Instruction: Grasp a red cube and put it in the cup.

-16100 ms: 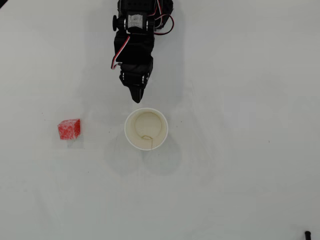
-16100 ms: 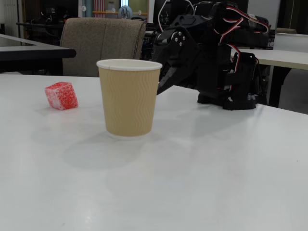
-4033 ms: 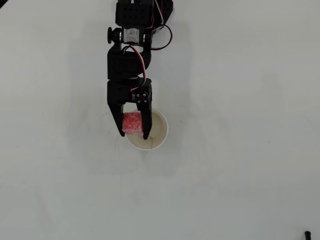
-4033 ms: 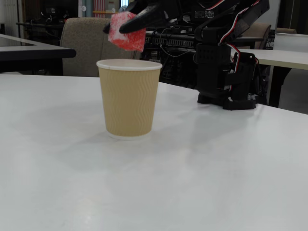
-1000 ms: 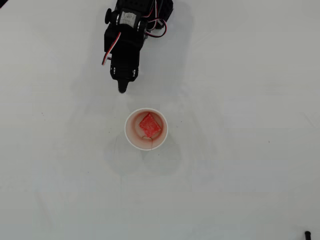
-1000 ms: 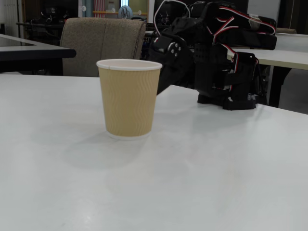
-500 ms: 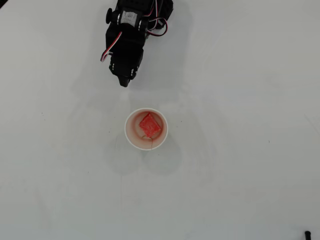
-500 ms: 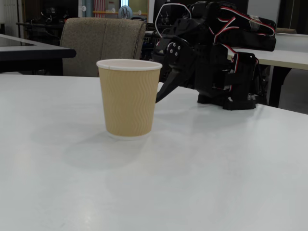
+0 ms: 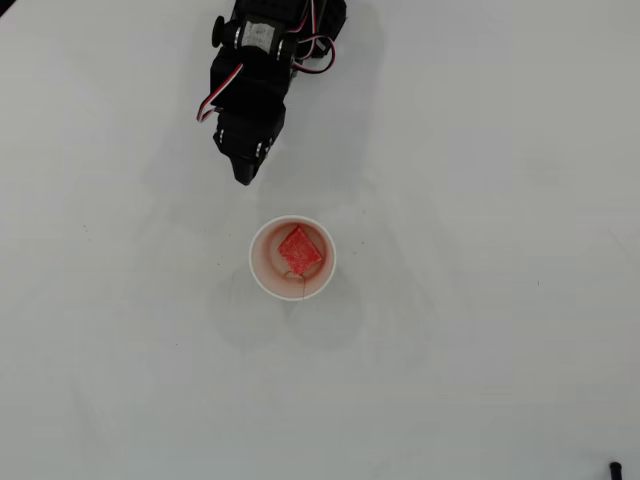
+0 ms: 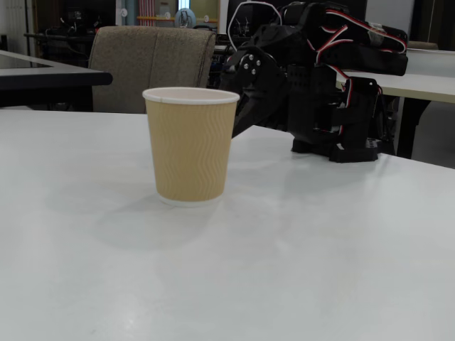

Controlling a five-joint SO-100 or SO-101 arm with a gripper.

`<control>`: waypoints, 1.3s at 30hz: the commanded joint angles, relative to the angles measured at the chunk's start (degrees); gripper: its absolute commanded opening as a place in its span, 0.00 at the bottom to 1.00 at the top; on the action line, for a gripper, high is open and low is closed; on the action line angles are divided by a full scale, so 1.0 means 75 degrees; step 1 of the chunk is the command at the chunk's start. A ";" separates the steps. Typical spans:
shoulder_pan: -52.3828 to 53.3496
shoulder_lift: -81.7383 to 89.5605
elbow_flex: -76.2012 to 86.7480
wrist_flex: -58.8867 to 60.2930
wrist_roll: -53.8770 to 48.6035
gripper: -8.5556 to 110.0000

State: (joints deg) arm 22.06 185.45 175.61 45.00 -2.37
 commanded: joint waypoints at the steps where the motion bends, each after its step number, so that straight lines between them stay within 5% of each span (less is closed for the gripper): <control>1: -0.0270 0.0105 0.0387 -0.0293 0.0070 0.07; 39: -0.0293 0.0082 0.0621 -0.1078 0.0855 0.07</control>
State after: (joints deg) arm 19.86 185.45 176.13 38.32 3.78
